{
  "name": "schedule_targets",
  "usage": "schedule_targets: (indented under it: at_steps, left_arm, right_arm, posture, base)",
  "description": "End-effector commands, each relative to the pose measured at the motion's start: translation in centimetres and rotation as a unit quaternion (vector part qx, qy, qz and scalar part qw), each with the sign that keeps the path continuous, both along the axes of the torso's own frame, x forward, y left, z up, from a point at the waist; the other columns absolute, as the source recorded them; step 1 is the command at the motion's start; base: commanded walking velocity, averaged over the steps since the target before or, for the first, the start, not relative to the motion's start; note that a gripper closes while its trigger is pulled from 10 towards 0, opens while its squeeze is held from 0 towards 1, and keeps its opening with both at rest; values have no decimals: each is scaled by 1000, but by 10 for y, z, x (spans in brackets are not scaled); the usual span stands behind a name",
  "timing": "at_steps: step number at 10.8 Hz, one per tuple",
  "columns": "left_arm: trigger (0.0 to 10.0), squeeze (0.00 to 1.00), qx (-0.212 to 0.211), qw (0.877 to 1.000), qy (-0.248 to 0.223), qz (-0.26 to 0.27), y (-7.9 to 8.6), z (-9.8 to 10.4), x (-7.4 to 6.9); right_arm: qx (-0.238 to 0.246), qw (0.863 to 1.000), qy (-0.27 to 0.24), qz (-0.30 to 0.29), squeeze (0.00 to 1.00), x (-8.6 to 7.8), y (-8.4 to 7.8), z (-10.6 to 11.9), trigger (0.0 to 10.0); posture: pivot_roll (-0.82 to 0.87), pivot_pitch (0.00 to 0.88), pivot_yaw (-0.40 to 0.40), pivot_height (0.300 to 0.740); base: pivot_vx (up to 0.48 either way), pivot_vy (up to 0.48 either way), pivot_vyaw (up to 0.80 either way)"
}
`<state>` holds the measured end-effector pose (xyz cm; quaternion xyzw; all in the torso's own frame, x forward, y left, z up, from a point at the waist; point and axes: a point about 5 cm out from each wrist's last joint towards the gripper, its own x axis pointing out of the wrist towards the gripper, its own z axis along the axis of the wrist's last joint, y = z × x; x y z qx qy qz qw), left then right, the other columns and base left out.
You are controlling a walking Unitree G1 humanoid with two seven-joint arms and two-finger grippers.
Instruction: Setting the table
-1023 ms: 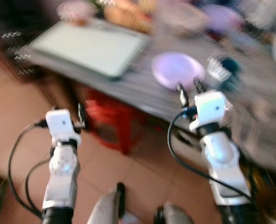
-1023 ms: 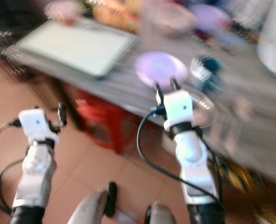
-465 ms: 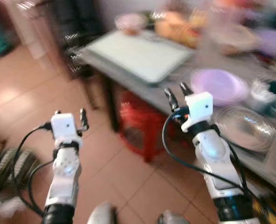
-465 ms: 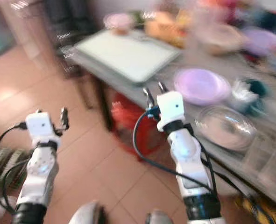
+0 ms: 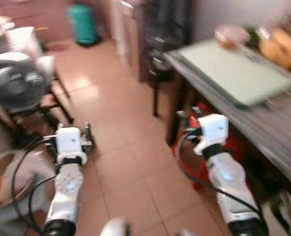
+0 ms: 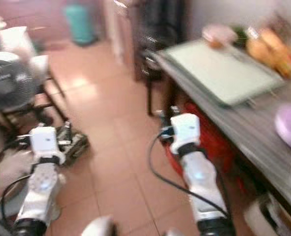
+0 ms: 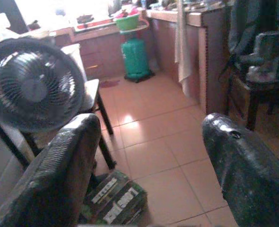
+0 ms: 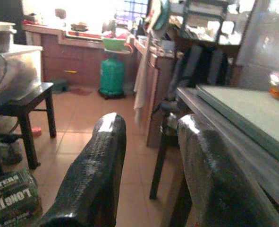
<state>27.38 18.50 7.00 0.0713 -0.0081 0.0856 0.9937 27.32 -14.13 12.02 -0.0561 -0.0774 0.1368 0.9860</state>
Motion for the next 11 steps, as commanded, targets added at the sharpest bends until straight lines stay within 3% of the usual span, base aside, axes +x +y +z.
schedule_targets:
  at_steps: [1,4,7,8,11]
  left_arm:
    - [10000,0,14,1000,-7,11,8,3,2]
    - [10000,0,8,1000,-9,2,-1,2,3]
    - [10000,0,2,1000,-6,9,-3,-1,2]
    - [10000,0,-6,1000,1,19,-3,-2,2]
    - [10000,0,4,1000,19,-9,-5,-9,-14]
  right_arm:
    - [9,1000,-10,24,0,3,12,5,10000]
    - [7,1000,-13,24,0,7,7,7,10000]
    - [9,999,-11,29,0,9,7,7,10000]
    - [3,1000,-7,28,0,8,6,4,10000]
    - [15,999,30,-8,0,4,-7,-12,10000]
  posture:
    - [5,10,26,740]
    - [6,10,24,740]
    - [9,18,21,740]
    - [12,22,17,740]
    - [20,36,14,740]
  base:
    - [398,266,781]
    - [477,0,621]
    - [480,0,0]
    - [0,0,0]
    - [0,0,787]
